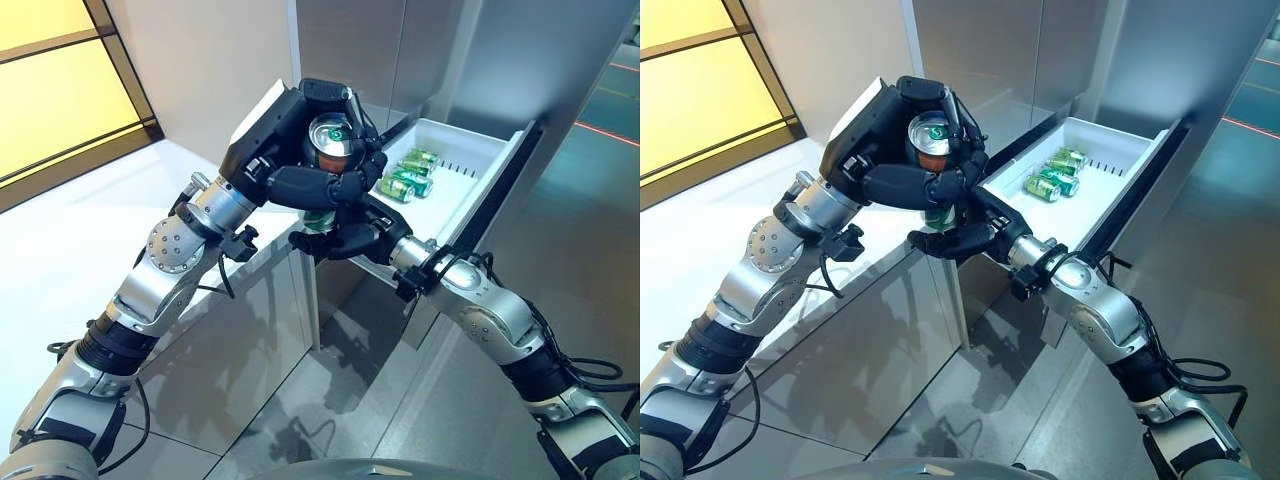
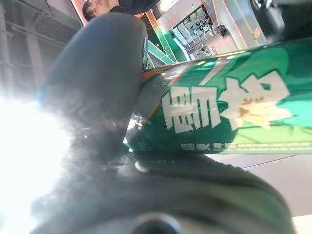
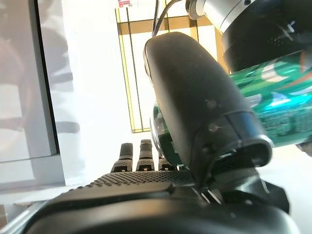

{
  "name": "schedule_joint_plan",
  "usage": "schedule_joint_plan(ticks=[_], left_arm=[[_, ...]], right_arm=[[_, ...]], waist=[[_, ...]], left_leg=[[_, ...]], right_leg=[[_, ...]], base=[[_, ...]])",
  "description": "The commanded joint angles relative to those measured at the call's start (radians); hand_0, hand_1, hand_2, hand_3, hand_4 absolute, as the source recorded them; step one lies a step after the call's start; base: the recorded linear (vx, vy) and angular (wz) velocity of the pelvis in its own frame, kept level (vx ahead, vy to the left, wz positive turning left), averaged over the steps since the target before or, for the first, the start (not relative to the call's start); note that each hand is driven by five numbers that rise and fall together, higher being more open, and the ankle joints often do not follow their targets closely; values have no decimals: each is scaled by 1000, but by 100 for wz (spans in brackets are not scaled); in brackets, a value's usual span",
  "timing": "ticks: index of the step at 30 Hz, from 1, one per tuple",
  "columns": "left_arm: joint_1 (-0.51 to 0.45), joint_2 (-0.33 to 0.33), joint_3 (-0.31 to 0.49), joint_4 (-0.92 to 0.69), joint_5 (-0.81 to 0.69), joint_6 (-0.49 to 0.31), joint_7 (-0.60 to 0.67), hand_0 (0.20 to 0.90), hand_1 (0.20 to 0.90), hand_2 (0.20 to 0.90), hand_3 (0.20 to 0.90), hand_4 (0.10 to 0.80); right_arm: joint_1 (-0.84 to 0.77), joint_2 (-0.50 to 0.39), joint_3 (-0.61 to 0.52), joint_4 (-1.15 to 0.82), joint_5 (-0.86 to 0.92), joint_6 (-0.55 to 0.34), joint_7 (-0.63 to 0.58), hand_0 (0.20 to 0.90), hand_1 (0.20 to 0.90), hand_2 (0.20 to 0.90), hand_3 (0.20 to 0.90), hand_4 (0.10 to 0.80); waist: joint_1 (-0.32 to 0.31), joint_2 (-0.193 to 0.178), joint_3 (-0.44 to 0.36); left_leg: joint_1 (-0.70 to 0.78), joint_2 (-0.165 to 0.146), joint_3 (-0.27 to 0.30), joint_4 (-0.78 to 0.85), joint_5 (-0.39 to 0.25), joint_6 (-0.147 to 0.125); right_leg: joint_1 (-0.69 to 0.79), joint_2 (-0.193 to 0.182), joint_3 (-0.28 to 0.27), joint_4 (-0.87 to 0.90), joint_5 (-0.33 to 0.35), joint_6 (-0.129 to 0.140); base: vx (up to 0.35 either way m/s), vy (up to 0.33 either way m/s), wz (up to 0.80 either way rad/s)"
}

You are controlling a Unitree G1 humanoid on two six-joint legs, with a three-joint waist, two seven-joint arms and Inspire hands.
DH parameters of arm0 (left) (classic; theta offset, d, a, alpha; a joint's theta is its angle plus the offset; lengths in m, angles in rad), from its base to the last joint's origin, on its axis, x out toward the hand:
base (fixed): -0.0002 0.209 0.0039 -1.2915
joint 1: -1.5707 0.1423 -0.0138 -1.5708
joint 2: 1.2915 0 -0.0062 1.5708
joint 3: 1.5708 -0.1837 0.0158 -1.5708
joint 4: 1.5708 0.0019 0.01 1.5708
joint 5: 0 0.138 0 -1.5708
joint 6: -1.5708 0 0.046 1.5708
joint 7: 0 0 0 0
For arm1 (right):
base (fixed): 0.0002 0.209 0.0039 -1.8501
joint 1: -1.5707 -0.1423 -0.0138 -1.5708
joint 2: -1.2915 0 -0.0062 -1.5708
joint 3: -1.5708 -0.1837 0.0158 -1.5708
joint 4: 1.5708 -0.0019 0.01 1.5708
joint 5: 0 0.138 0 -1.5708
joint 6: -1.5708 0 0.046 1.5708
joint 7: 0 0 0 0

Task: Put drinks into fridge and close the fridge

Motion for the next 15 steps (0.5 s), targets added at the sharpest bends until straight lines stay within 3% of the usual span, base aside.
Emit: schedule_joint_plan(ticks=[1,6,15], left_arm=[[-260,-58,-25,-55,-63,-85,39,300,300,300,200,100],[-257,-68,-40,-38,-58,-68,34,300,300,300,200,100],[-248,-72,-49,-26,-61,-49,12,300,300,300,200,100]], right_arm=[[-199,108,34,-101,88,-127,6,900,900,900,900,800],[-237,115,35,-95,103,-147,-29,900,900,900,900,800],[-256,113,37,-82,173,-104,-30,900,900,900,900,800]], waist=[[16,-42,-93],[18,-43,-95],[22,-47,-101]], left_leg=[[2,-67,-1,2,-86,66],[-1,-68,1,2,-83,65],[-4,-68,-2,2,-80,66]], right_leg=[[-12,-20,13,30,1,40],[-12,-17,17,20,8,40],[-15,-15,15,20,9,40]], base=[[0,0,0],[0,0,0],[0,0,0]])
